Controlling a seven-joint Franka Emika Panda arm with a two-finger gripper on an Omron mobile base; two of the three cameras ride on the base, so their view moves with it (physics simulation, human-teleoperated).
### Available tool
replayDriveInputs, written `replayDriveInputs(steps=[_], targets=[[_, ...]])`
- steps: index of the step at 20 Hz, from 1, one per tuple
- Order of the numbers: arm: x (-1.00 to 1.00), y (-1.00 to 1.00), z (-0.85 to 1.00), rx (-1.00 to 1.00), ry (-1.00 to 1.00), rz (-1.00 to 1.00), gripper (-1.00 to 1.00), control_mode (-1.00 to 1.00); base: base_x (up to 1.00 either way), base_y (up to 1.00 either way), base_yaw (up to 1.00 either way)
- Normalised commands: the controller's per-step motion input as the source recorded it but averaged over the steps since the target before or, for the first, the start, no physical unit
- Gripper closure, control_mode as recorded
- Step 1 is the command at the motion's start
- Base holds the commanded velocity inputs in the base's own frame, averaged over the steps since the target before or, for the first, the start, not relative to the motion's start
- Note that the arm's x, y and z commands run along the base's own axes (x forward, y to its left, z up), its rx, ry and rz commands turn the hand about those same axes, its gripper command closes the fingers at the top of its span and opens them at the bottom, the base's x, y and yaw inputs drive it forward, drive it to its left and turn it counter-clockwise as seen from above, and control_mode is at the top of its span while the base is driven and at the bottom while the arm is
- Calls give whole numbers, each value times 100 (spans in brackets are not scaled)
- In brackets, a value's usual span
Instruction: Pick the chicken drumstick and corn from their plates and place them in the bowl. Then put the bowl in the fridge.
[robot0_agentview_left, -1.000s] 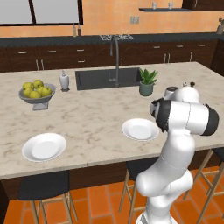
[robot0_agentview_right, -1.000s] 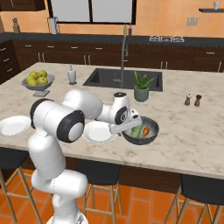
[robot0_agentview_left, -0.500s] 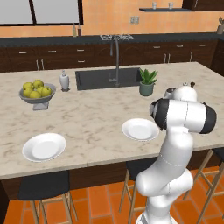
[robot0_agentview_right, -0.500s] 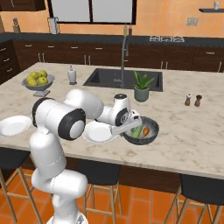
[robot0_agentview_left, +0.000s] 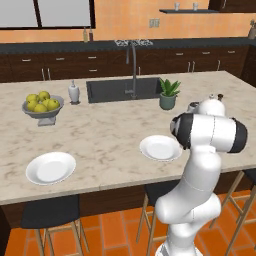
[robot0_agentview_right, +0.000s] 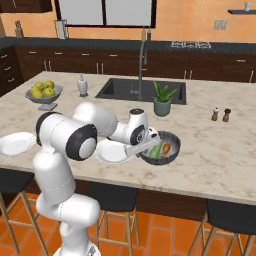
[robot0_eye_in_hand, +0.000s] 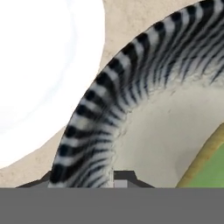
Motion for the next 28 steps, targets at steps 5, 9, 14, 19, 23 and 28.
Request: replayDriveInputs(steps=[5, 9, 14, 19, 23, 28], targets=[[-24, 0, 43, 0, 0, 13, 100, -100, 0, 0, 0], [-34, 12, 98, 0, -4, 15, 100, -100, 0, 0, 0], [-88, 43, 98, 0, 2, 30, 100, -100, 0, 0, 0], [-100, 83, 84, -1, 4, 48, 100, -100, 0, 0, 0], [-91, 99, 51, -7, 6, 55, 100, -100, 0, 0, 0], [-92, 75, 14, -1, 6, 52, 100, -100, 0, 0, 0]])
